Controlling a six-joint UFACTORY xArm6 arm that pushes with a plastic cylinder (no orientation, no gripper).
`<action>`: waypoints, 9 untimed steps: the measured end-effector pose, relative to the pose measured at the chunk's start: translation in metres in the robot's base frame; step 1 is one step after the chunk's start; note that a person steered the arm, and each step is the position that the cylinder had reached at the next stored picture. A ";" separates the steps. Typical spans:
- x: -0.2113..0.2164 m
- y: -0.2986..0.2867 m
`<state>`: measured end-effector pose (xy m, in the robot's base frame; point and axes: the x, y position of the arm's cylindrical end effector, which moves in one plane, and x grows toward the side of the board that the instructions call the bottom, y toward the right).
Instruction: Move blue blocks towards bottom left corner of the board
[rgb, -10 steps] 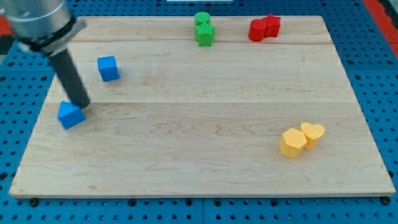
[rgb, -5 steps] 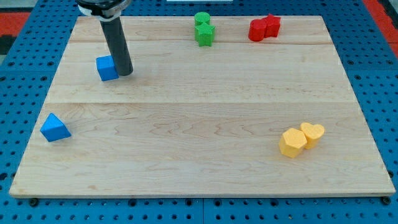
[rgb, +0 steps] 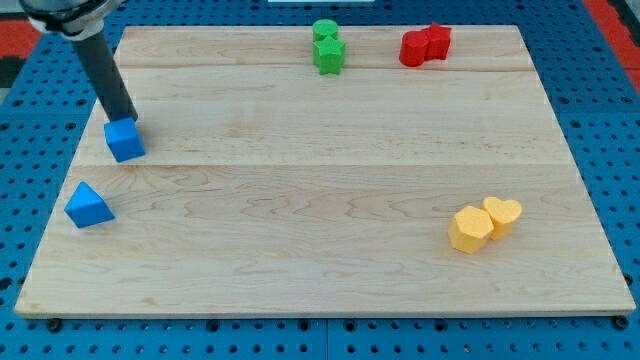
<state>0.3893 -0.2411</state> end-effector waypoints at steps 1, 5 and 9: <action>0.026 0.000; 0.083 -0.021; 0.103 -0.063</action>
<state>0.4920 -0.3044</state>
